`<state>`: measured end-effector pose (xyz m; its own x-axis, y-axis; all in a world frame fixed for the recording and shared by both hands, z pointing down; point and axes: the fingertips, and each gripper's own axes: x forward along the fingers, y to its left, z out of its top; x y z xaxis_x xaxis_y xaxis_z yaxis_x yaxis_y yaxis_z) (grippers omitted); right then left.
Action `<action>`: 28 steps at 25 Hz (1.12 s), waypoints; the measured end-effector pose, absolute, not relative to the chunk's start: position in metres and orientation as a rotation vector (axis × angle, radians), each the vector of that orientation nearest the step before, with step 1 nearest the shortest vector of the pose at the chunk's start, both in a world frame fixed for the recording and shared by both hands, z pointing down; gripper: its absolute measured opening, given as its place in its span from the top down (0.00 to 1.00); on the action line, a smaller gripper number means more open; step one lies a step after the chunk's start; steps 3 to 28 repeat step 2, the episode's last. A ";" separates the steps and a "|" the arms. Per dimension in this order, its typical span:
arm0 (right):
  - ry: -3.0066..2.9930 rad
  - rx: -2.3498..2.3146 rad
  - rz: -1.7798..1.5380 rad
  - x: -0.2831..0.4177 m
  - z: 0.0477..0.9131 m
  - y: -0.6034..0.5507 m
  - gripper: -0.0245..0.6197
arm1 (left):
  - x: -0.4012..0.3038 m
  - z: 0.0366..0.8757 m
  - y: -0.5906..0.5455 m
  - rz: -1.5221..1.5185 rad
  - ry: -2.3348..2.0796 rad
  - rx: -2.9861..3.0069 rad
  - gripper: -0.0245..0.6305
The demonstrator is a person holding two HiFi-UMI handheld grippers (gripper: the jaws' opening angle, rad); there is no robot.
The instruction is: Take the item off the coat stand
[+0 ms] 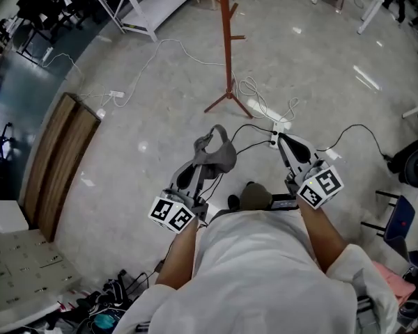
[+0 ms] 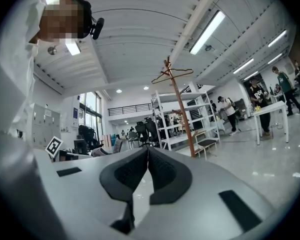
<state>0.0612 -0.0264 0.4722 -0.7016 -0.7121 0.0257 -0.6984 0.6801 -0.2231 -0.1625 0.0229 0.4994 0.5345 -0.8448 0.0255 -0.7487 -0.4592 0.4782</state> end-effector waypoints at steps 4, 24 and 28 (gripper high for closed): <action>2.837 -1.143 -0.337 0.038 0.474 -0.021 0.92 | -0.183 0.508 0.035 -0.300 -1.313 2.323 0.92; 2.837 -1.143 -0.337 0.038 0.474 -0.021 0.92 | -0.183 0.508 0.035 -0.300 -1.313 2.323 0.92; 2.837 -1.143 -0.337 0.038 0.474 -0.021 0.92 | -0.183 0.508 0.035 -0.300 -1.313 2.323 0.92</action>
